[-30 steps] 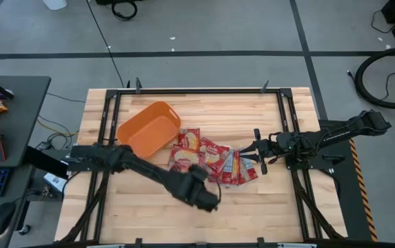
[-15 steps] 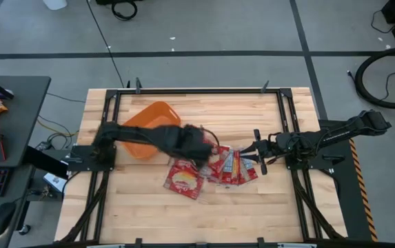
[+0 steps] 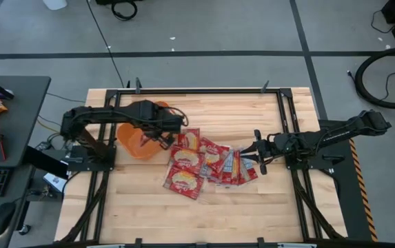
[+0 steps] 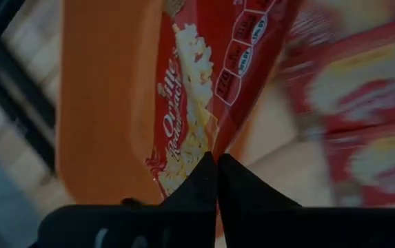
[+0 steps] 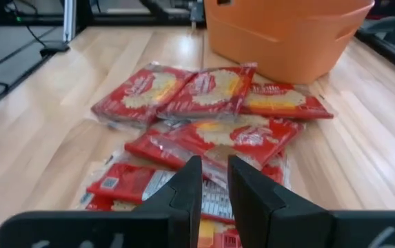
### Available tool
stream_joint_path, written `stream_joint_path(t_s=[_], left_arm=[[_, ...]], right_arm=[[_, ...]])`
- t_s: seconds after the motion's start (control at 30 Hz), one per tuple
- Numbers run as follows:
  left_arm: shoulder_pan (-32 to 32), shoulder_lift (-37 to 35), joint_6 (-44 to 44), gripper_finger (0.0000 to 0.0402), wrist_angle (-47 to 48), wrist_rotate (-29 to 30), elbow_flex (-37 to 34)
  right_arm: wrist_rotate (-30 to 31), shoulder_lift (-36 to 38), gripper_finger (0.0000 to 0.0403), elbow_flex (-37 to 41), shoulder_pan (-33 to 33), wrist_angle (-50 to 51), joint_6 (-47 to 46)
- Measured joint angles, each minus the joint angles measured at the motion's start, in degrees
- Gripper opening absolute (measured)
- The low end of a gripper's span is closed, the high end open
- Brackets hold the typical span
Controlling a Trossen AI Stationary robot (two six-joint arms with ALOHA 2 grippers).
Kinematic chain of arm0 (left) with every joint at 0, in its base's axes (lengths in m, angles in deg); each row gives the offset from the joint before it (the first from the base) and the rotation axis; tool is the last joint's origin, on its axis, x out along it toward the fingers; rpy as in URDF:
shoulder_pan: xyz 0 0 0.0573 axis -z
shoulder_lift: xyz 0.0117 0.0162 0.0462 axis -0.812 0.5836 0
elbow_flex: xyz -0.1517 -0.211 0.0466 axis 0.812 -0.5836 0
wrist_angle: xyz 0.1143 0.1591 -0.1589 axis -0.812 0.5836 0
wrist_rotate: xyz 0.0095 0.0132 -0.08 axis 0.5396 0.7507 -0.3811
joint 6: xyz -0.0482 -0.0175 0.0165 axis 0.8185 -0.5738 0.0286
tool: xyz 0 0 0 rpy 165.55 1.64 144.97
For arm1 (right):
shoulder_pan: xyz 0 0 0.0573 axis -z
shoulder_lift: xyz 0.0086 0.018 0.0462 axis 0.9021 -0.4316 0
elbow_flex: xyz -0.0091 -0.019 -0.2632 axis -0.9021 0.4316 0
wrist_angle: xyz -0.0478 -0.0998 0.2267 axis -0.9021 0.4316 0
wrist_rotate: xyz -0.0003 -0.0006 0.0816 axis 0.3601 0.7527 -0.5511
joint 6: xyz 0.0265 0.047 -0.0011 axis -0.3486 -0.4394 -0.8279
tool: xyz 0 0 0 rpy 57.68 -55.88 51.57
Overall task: Sort popcorn bags into baskets
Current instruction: Put the red popcorn bag into the orange bin
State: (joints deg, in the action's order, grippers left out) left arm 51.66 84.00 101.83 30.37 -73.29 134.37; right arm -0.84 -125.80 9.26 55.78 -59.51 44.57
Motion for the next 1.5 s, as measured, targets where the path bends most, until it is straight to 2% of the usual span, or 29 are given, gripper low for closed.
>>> stream_joint_path(t_s=[0.23,0.33,0.63,0.73,0.83,0.9,1.0,1.13,1.3,1.4,1.5], left_arm=[[-3.65,1.52,0.85,0.0009,-0.99,0.09,-9.75],[-4.47,1.56,0.3,0.0023,-1.45,-1.45,-12.12],[-3.26,1.56,-0.07,0.0125,-1.98,-2.12,-9.3],[-0.89,1.56,-3.75,0.0144,-6.98,-2.04,-6.48],[3.53,1.52,-11.4,0.0147,-19.72,-1.96,-5.17],[6.84,1.56,-15.84,0.0146,-28.01,0.04,-5.17],[11.32,3.25,-17.43,0.0145,-36.09,3.75,-5.06],[15.57,7.5,-11.61,0.0145,-38.68,3.35,-5.19],[18.92,13.0,-5.76,0.0162,-43.77,-4.9,-5.18],[20.77,16.58,-5.73,0.0172,-42.28,-6.56,-2.46],[21.72,20.16,-7.49,0.0173,-36.31,-4.44,2.28]], right_arm=[[0.02,0.0,0.0075,-0.01,0.12,-7.7,3.26],[0.02,0.0,0.0076,-0.02,0.16,-9.73,4.85],[0.6,-1.44,0.0076,-0.01,2.13,-8.99,4.16],[0.41,-2.34,0.0076,-0.01,2.58,-8.94,3.94],[0.24,-2.64,0.0076,0.0,2.87,-9.26,4.0],[0.24,-2.62,0.0076,-0.02,2.85,-9.46,4.07],[0.06,-2.62,0.0076,-0.01,2.85,-9.7,4.07],[0.0,-2.53,0.0076,0.0,2.85,-9.16,3.31],[-0.42,-3.09,0.0076,-0.02,2.83,-10.04,2.64],[-0.44,-3.13,0.0076,-0.02,2.83,-10.18,2.62],[-0.44,-3.49,0.0076,0.0,2.83,-9.94,2.61]])
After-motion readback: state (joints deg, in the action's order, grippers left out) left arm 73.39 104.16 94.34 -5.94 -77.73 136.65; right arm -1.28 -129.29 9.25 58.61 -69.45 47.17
